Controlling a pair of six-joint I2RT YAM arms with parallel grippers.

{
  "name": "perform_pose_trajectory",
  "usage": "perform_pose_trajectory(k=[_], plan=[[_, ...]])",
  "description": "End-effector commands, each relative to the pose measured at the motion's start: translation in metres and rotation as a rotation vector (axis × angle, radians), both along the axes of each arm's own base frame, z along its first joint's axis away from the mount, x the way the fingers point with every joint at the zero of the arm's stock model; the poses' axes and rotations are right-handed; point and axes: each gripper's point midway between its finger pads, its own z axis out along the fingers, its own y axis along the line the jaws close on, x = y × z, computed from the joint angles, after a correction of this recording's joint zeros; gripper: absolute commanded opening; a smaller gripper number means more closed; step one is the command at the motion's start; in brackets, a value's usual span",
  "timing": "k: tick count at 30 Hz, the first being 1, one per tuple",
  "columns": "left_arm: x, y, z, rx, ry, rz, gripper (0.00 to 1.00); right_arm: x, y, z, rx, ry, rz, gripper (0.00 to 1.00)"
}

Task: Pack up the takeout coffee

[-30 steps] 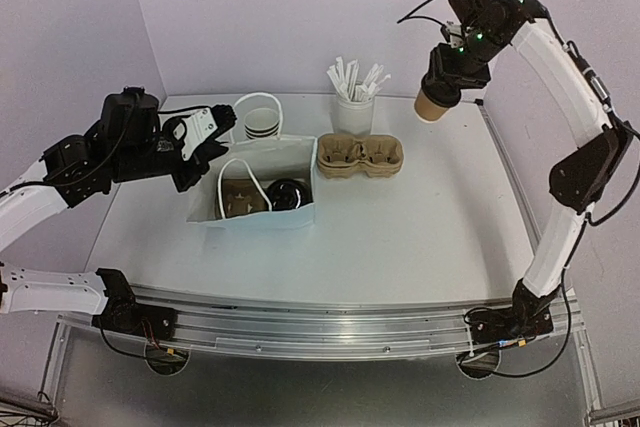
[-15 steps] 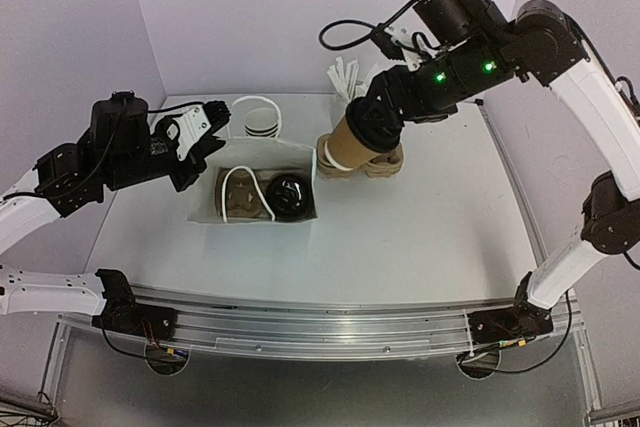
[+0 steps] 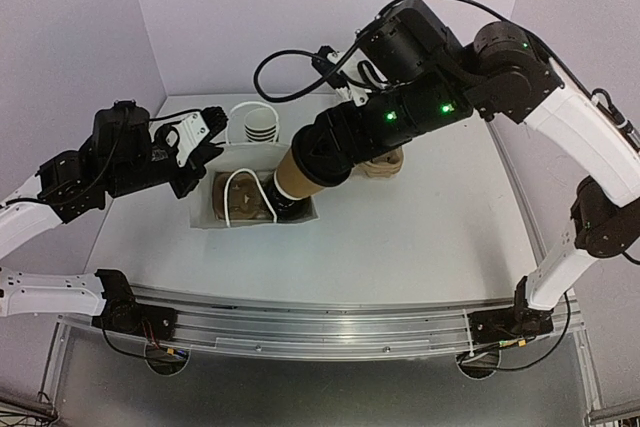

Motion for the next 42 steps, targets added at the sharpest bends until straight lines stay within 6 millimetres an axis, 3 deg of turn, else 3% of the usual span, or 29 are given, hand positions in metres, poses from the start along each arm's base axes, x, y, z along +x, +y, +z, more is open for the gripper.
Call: perform_pose_trajectory(k=[1, 8, 14, 21, 26, 29, 35, 42], plan=[[0.001, -0.002, 0.022, -0.096, -0.035, 0.015, 0.0, 0.008, 0.013, 0.017, 0.038, -0.096, -0.039, 0.21], [-0.001, -0.001, 0.02, -0.132, 0.008, 0.032, 0.0, 0.006, 0.052, -0.024, -0.098, -0.205, 0.015, 0.22], [-0.003, 0.0, 0.021, -0.174, 0.048, 0.05, 0.0, 0.003, 0.083, -0.025, -0.116, -0.322, 0.083, 0.2], [-0.006, 0.0, 0.028, -0.238, 0.087, 0.057, 0.0, -0.005, 0.125, -0.067, -0.243, -0.475, 0.284, 0.24], [-0.005, 0.003, 0.031, -0.28, 0.118, 0.086, 0.0, -0.006, 0.152, -0.075, -0.24, -0.625, 0.43, 0.24], [-0.004, 0.009, 0.029, -0.299, 0.146, 0.108, 0.0, -0.005, 0.156, -0.084, -0.261, -0.682, 0.473, 0.24], [-0.009, 0.008, 0.032, -0.326, 0.163, 0.084, 0.0, -0.003, 0.153, -0.127, -0.4, -0.751, 0.593, 0.22], [-0.013, 0.007, 0.031, -0.329, 0.178, 0.065, 0.0, 0.007, 0.162, -0.141, -0.479, -0.843, 0.635, 0.19]])
